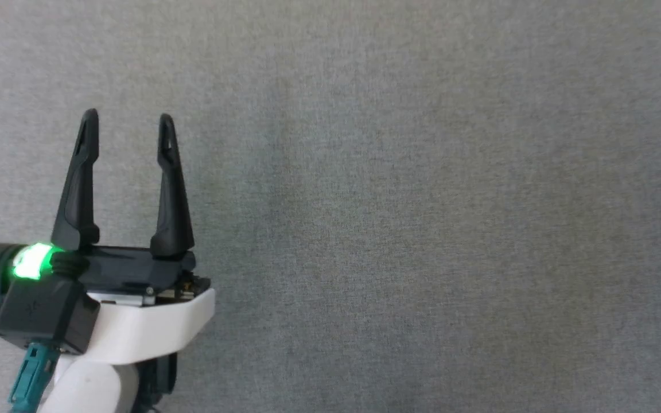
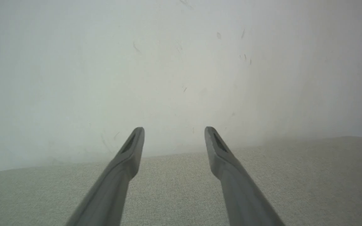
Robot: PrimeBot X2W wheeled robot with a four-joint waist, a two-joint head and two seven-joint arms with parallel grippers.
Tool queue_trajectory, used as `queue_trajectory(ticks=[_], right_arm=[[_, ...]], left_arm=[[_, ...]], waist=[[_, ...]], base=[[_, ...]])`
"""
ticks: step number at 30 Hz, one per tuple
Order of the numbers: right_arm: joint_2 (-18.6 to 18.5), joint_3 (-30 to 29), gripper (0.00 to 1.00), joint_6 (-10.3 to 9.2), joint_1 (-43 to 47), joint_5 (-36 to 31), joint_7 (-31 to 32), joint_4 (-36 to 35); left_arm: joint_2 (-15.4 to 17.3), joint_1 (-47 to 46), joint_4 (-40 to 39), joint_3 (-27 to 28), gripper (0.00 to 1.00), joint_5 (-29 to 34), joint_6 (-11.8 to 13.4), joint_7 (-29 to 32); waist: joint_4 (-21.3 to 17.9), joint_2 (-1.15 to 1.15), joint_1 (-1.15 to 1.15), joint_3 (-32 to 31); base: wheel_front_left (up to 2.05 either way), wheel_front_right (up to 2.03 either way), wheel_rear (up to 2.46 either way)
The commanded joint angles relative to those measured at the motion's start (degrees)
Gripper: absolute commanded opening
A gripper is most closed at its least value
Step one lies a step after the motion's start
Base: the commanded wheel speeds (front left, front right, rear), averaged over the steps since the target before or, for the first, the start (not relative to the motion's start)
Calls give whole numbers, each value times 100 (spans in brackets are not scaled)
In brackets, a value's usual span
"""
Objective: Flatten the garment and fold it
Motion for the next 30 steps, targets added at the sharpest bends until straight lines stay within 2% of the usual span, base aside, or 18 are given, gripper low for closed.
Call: queue_trajectory(ticks=[1,7,12,15,17,23,30], right_arm=[[210,-64,100,-11,125,9,-183,-92],[1606,-244,100,-11,773,228,-814,-764],[2859,-24,100,-11,1414,118,-1181,-1670],[3360,219,100,-11,1656,-74,-1339,-2139],[3532,379,100,-11,1735,-192,-1452,-2338],[3813,718,100,-11,1872,-539,-1684,-2785],[4022,713,100,-11,2297,-972,-1998,-3170]], left_arm=[[-70,56,14,-5,100,-89,-36,-106],[-270,482,370,93,100,-497,-123,-290],[-346,868,622,93,100,-746,-201,-318],[-222,1048,712,23,100,-684,-239,-256],[-129,1137,711,-36,100,-679,-298,-160],[67,1437,655,-42,100,-539,-152,80],[130,1902,566,-138,100,-453,8,203]], waist=[[23,0,0,-311],[68,0,0,-1020],[97,0,0,-1714],[78,0,0,-2065],[63,0,0,-2271],[25,0,0,-2808],[58,0,0,-3126]], base=[[0,0,0],[0,0,0],[0,0,0],[0,0,0],[0,0,0],[0,0,0],[0,0,0]])
